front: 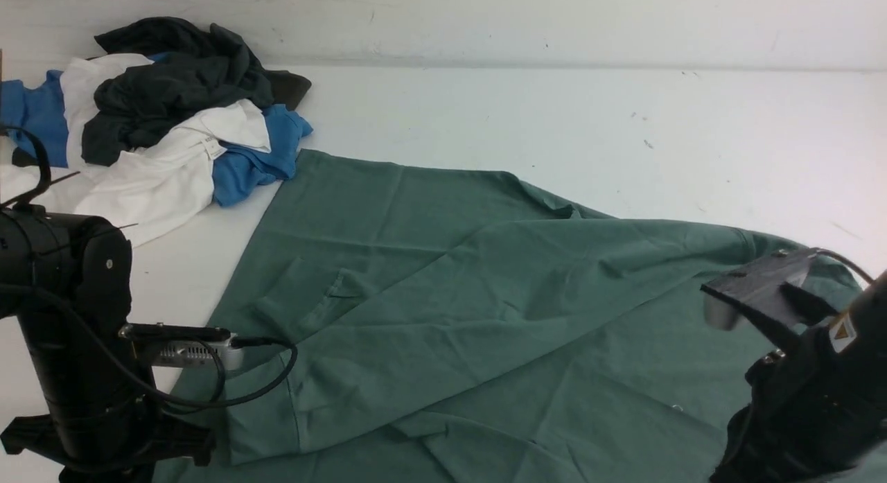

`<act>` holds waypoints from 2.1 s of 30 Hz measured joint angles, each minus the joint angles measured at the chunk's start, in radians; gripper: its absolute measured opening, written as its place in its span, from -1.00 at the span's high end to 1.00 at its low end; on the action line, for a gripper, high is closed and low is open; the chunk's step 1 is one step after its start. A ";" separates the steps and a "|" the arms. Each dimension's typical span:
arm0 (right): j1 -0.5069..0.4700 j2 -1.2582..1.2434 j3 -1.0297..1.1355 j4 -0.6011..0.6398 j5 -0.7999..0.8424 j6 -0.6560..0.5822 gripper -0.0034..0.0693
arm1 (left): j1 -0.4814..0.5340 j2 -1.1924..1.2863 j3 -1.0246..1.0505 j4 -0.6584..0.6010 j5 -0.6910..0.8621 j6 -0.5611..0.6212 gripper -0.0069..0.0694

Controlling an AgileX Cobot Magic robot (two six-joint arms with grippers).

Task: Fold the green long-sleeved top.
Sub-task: Use both arms simultaneously to clamp the lower edge of the clothing fabric, then use both arms to drag the lower edge of the fabric forward and fold it over the upper edge

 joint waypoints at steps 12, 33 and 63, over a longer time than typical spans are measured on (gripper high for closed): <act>0.409 0.000 0.133 -0.099 -0.220 0.008 -0.05 | 0.000 -0.232 0.000 -0.002 0.104 -0.046 0.78; 0.534 0.225 0.179 -0.309 -0.426 0.151 0.65 | 0.000 -0.252 0.001 -0.002 0.111 -0.027 0.78; 0.029 0.079 -0.323 -0.425 -0.183 -0.045 0.88 | 0.000 -0.111 -0.666 -0.023 0.160 -0.185 0.78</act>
